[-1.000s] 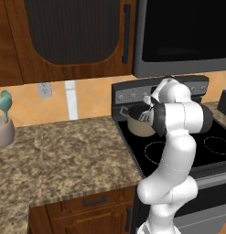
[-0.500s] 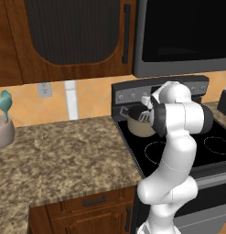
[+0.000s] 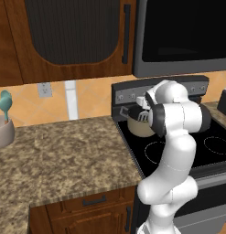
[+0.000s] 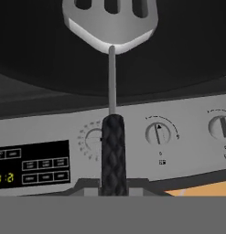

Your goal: Put the lime and lime in the pot. Retrieve the spatula and lightly stir the vegetables in the pot.

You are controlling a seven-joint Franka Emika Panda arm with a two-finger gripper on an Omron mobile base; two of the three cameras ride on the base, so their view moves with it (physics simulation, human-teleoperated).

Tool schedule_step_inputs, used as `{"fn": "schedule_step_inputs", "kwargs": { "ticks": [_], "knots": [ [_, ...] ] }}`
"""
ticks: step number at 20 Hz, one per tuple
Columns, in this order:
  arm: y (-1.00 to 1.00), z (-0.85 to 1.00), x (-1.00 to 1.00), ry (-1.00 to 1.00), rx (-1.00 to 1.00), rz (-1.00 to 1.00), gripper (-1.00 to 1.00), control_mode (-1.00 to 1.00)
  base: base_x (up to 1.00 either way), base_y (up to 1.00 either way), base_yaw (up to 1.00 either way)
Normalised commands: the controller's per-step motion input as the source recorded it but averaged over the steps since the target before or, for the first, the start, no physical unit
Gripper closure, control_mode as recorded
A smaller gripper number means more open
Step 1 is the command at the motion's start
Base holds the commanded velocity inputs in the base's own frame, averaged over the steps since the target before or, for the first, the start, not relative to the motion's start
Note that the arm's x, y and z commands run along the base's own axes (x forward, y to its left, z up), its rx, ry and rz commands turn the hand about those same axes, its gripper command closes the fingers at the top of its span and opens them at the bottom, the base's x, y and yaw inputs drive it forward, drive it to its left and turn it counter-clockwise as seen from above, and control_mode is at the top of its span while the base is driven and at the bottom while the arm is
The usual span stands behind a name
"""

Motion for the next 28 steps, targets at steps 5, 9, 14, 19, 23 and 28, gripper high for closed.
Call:
{"fn": "schedule_step_inputs", "kwargs": {
  "ticks": [5, 9, 14, 19, 23, 28],
  "knots": [
    [0.04, -0.1, 0.02, -0.04, -0.01, 0.0, 1.0, -1.0, 0.0, 0.0, 0.0],
    [0.03, -0.02, 0.1, -0.16, 0.0, -0.02, 1.0, -1.0, 0.0, 0.0, 0.0],
    [0.0, 0.0, 0.06, -0.08, 0.0, -0.06, 1.0, -1.0, 0.0, 0.0, 0.0],
    [0.0, 0.0, -0.23, 0.05, -0.02, -0.05, 1.0, -1.0, 0.0, 0.0, 0.0],
    [0.0, 0.0, -0.94, 0.11, -0.01, -0.01, 1.0, -1.0, 0.0, 0.0, 0.0],
    [0.0, 0.2, -0.74, 0.02, 0.04, 0.0, 1.0, -1.0, 0.0, 0.0, 0.0]
  ]
}}
